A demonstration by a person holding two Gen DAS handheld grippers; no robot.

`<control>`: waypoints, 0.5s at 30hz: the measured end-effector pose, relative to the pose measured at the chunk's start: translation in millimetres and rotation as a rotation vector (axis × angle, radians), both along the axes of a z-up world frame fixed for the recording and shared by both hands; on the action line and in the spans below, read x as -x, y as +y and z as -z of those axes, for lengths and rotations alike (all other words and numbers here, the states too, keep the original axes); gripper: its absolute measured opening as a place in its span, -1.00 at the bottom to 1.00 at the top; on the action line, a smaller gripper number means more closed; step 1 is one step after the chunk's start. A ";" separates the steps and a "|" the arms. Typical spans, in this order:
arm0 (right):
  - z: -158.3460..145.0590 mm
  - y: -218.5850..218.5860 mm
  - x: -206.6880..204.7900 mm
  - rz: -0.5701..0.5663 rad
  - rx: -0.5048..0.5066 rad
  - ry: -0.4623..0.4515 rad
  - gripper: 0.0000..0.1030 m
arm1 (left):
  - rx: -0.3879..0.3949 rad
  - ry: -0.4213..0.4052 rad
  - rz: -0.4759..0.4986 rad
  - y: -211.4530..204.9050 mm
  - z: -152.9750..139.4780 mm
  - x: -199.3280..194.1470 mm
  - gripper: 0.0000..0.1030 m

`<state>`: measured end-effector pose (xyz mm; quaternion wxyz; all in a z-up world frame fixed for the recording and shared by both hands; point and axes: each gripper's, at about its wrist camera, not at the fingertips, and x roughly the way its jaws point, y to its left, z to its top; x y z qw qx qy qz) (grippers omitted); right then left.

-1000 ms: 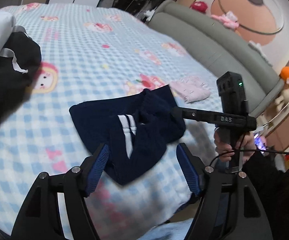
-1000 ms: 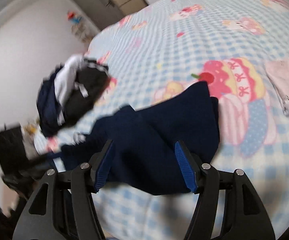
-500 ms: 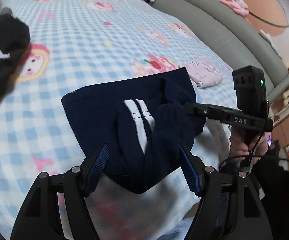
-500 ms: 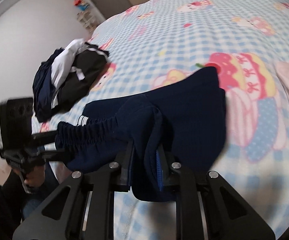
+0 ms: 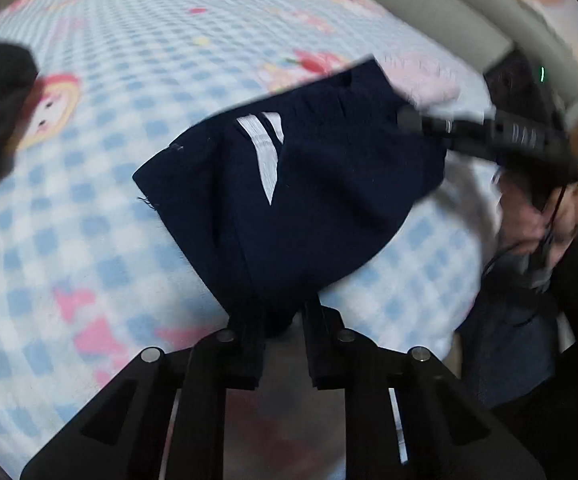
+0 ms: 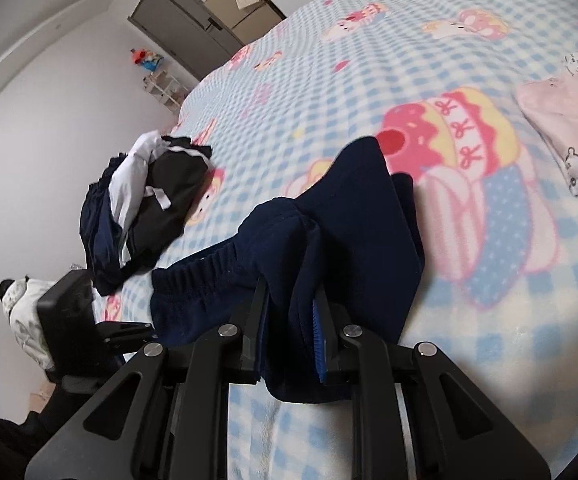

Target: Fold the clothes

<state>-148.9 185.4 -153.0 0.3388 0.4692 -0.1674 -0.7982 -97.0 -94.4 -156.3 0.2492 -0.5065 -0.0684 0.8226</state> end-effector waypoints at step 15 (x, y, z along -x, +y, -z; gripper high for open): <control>-13.5 -10.6 2.8 -0.073 -0.012 0.043 -0.34 | -0.273 -0.014 -0.193 -28.3 -12.9 31.6 -0.74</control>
